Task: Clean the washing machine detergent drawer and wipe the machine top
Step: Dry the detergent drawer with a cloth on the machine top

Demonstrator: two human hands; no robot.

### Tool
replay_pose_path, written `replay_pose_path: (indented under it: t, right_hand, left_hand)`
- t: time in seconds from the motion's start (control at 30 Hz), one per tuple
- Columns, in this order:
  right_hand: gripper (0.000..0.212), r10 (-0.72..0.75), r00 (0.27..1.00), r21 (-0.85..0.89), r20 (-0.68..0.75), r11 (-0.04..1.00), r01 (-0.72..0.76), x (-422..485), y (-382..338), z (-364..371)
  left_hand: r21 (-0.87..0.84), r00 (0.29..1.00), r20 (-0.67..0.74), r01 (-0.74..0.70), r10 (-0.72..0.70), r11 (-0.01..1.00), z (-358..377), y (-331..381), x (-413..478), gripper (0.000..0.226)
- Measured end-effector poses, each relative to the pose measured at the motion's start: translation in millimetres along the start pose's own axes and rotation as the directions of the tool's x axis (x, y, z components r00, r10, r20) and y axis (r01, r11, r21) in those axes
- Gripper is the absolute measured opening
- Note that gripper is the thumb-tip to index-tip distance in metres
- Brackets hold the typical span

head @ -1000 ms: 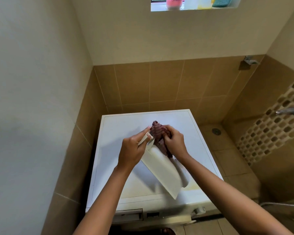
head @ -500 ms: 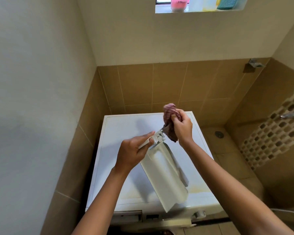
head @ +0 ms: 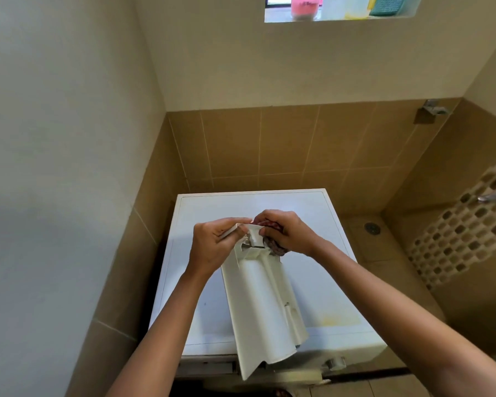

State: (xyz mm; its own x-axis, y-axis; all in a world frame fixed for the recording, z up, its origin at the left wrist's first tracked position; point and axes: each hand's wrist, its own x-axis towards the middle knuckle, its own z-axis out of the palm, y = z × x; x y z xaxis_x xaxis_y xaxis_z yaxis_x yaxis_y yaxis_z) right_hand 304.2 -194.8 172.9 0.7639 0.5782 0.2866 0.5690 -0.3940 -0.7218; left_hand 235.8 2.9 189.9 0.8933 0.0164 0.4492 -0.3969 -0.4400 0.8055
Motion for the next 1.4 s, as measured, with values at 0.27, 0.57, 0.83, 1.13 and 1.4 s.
replay_pose_path:
  t: [0.27, 0.57, 0.83, 1.13, 1.4]
  right_hand:
    - [0.022, -0.230, 0.907, -0.254, -0.354, 0.957, 0.143, -5, -8, 4]
    - [0.023, -0.484, 0.837, -0.518, -0.255, 0.800, 0.304, -18, 0, 11]
    - [0.054, -0.002, 0.997, -0.005, 0.083, 1.000, 0.002, -32, -35, -2]
    - [0.041, 0.080, 0.994, -0.147, -0.076, 0.985, -0.090, -7, -22, 2]
    - [0.046, 0.196, 0.975, 0.113, -0.109, 0.976, -0.183, -4, -58, 36]
  left_hand:
    - [-0.504, 0.741, -0.174, 0.499, -0.649, 0.705, -2, -7, -17, 0.073]
    - [-0.632, 0.683, 0.288, 0.662, -0.671, 0.403, 7, -1, -6, 0.083]
    - [-0.539, 0.554, 0.013, 0.706, -0.833, 0.460, 30, -2, -14, 0.043]
    - [-0.556, 0.656, -0.052, 0.607, -0.753, 0.567, 29, 11, -16, 0.042]
    - [-0.386, 0.677, -0.218, 0.602, -0.703, 0.699, 30, 28, -3, 0.047]
